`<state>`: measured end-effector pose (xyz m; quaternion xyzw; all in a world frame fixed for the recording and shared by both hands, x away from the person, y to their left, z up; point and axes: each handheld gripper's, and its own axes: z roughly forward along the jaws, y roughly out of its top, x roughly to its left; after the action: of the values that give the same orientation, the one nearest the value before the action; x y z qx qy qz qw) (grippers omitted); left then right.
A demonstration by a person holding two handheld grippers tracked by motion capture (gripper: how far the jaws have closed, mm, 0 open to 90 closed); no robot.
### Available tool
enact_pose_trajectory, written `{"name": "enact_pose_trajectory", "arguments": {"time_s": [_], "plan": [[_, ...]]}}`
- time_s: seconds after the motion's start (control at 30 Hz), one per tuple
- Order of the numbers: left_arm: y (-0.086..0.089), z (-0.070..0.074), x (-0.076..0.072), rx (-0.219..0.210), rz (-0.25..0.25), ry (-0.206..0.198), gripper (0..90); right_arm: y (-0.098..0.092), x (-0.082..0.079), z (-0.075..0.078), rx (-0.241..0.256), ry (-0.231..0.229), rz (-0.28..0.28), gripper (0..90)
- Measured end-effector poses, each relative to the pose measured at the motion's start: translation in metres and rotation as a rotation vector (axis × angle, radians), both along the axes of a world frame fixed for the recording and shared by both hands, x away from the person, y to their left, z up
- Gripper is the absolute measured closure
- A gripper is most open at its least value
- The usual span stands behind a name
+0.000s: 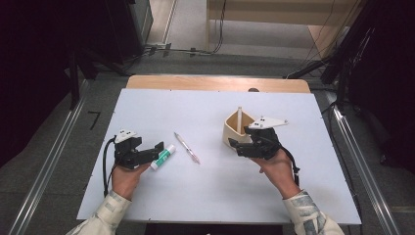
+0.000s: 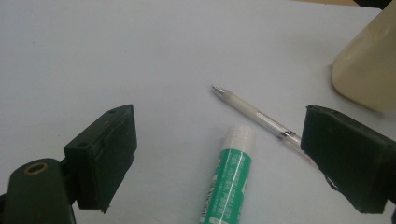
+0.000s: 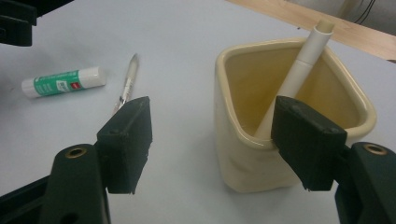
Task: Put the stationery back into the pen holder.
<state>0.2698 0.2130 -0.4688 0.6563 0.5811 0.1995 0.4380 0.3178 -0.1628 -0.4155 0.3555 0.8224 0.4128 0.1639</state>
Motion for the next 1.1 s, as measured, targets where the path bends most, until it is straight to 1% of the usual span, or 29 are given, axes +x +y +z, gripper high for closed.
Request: {"name": "enact_pose_trajectory", "arguments": {"time_s": [0.6, 0.67, 1.1], "plan": [[0.001, 0.001, -0.001, -0.001, 0.0, -0.003, 11.3, 0.017, -0.006, -0.001, -0.001, -0.017, 0.034, 27.1], [0.001, 0.001, 0.0, 0.0, 0.0, -0.004, 11.3, 0.018, -0.007, 0.0, 0.002, -0.029, 0.038, 27.2], [0.002, 0.001, 0.0, -0.002, 0.003, -0.002, 11.3, 0.034, -0.01, -0.002, -0.001, -0.019, 0.078, 27.5]]}}
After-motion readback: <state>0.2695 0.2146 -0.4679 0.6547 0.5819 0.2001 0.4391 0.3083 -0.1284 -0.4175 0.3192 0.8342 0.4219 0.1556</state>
